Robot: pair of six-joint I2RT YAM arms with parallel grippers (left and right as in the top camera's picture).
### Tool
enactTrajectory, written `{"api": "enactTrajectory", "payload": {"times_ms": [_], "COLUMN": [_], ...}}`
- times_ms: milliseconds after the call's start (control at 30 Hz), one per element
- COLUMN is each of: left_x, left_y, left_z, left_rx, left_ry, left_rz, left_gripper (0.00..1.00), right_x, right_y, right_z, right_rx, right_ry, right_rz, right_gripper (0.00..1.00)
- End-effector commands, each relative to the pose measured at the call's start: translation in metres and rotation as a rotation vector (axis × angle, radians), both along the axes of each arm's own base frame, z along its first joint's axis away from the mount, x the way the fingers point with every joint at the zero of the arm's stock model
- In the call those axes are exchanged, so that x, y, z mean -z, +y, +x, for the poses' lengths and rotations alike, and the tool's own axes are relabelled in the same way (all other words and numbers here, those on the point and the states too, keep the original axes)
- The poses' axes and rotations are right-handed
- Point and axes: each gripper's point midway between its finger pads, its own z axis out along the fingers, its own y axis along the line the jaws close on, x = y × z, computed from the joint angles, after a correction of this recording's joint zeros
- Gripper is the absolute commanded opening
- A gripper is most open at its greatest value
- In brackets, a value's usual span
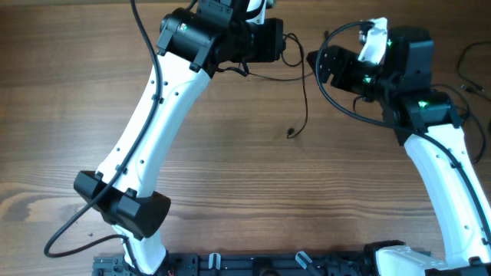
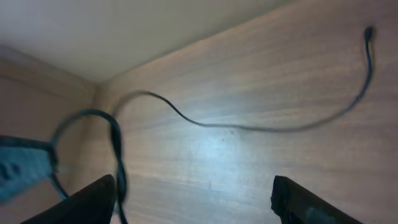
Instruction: Untangle cables
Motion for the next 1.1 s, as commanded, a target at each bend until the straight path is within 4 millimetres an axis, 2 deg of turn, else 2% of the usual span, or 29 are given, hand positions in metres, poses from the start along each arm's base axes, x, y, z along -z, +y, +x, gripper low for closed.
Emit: {"api": "enactTrajectory", "payload": {"times_ms": [0,67,133,233,267,333,367,400,467,633,767,833,867,933,967,1067], "left_x": [-0.008,-0.008,-0.008,-0.008,-0.008,-0.007,-0.007,-0.007,-0.007,-0.006,-0.006,-0.006,-0.006,-0.006,-0.006,-0.006], "left_y": [0.002,0.002,0.002,0.002,0.002,0.002,0.002,0.002,0.002,0.002,0.003,0.002,0.002,0.002,0.002,0.002], "left_z": [0.001,0.001,0.001,0.001,0.001,0.0,0.0,0.0,0.0,-0.001,-0.001,-0.001,-0.001,-0.001,-0.001,-0.001], "left_rx": [0.006,0.006,0.008,0.008,0.008,0.008,0.008,0.008,0.008,0.008,0.008,0.008,0.008,0.008,0.008,0.009], "left_ry": [-0.041,-0.043,-0.041,-0.041,-0.041,-0.039,-0.038,-0.038,-0.035,-0.032,-0.031,-0.031,-0.032,-0.032,-0.032,-0.032], "left_rz": [0.007,0.006,0.006,0.005,0.006,0.007,0.008,0.008,0.009,0.011,0.012,0.011,0.011,0.011,0.011,0.011], "left_gripper": [0.04,0.04,0.04,0.04,0.04,0.04,0.04,0.04,0.04,0.04,0.04,0.06,0.25,0.88,0.99,1.0], "right_x": [-0.006,-0.007,-0.005,0.003,0.006,0.014,0.018,0.021,0.025,0.021,0.006,0.001,0.001,0.0,0.0,0.001], "right_y": [0.008,0.013,0.024,0.043,0.046,0.052,0.054,0.055,0.056,0.055,0.056,0.05,0.047,0.041,0.039,0.037], "right_z": [0.004,0.002,-0.002,-0.005,-0.004,-0.002,-0.001,0.0,0.001,0.007,0.015,0.02,0.022,0.023,0.024,0.024], "right_rx": [-0.006,-0.021,-0.048,-0.069,-0.06,-0.047,-0.044,-0.043,-0.043,-0.031,-0.025,-0.009,0.0,0.005,0.004,0.005], "right_ry": [0.005,0.004,0.008,0.018,0.02,0.025,0.031,0.034,0.043,0.016,-0.049,-0.067,-0.068,-0.066,-0.064,-0.061], "right_rz": [0.066,0.071,0.069,0.041,0.022,-0.01,-0.021,-0.026,-0.027,-0.027,-0.008,-0.002,-0.001,0.006,0.009,0.013], "right_gripper": [0.81,0.82,0.88,0.84,0.76,0.54,0.39,0.34,0.04,0.04,0.04,0.04,0.04,0.04,0.04,0.04]}}
